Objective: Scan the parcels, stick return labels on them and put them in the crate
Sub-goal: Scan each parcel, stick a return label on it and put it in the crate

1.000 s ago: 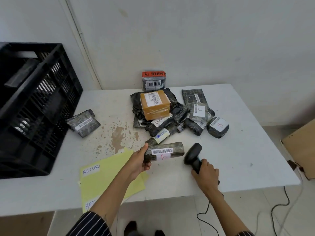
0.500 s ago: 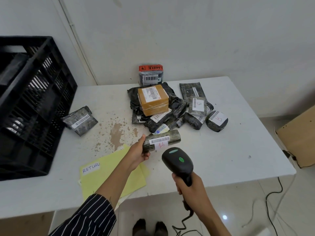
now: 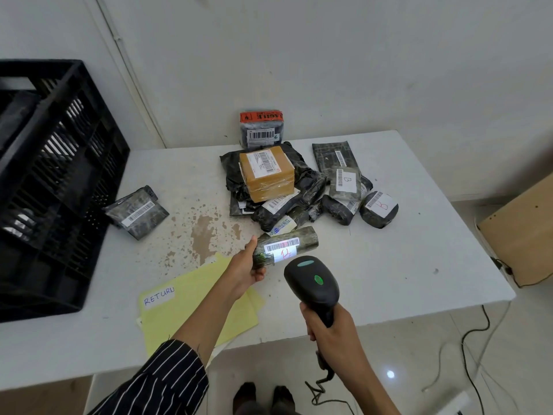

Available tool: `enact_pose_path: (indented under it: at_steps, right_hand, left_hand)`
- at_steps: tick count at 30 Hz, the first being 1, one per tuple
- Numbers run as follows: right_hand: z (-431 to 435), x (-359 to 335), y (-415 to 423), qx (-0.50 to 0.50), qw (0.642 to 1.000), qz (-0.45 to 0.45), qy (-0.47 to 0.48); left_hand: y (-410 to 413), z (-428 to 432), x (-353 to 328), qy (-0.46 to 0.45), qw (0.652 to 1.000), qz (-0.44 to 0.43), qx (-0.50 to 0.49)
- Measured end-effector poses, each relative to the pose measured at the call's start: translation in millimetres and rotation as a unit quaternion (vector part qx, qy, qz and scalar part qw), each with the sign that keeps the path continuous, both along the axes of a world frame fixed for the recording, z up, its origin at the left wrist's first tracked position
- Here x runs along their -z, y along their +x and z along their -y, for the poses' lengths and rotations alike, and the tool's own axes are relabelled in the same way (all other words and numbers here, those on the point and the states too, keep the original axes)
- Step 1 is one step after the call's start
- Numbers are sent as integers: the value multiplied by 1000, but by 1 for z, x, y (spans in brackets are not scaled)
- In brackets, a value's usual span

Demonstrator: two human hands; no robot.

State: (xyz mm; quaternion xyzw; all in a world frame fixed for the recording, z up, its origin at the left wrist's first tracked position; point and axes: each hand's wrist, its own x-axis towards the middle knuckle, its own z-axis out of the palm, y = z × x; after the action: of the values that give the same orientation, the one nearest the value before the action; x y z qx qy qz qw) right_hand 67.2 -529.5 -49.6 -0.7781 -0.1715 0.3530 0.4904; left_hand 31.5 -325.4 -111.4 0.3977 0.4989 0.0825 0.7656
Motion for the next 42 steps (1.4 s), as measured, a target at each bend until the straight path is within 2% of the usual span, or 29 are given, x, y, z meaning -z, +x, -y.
enact_pose_path:
  at_steps: [15,17,19,21,24,26,28,30,33,35,37,39,40,42]
  right_hand:
    - [-1,3,4,-4,1000,13,-6]
    - [-1,8,9,15,999,33,-6]
    - [-1,22,22,3,994,96,-52]
    - [-3,45,41,-29,971,194,-139]
    - [-8,77,77,-38,903,325,-279]
    - [-14,92,96,-51,857,375,-349]
    - [-19,103,112,-52,838,402,-365]
    - [-24,112,121,-62,825,425,-368]
    - [-25,122,125,-74,831,416,-361]
    - [-25,119,121,-82,832,404,-370]
    - [-26,113,114,-68,833,382,-393]
    - [-31,105,107,-40,824,409,-390]
    - [-37,100,101,-19,817,446,-366]
    - [-53,89,79,9,818,513,-260]
  left_hand:
    - [2,-2,4,-5,1000,-1,5]
    - [1,-1,6,0,1000,-5,12]
    - [-1,2,8,6,1000,-15,23]
    - [-4,5,13,10,999,-33,38]
    - [-5,10,22,29,995,-74,57]
    - [-5,12,28,50,992,-98,59]
    - [-4,15,30,82,987,-121,64]
    - [-4,17,30,156,966,-178,105]
    - [-6,15,31,294,896,-276,183]
    - [-9,11,32,343,859,-313,216]
    - [-14,7,33,348,857,-305,226]
    - [-26,5,31,364,859,-285,220]
    - [-35,4,31,384,853,-277,218]
    - [-60,-1,32,438,833,-264,212]
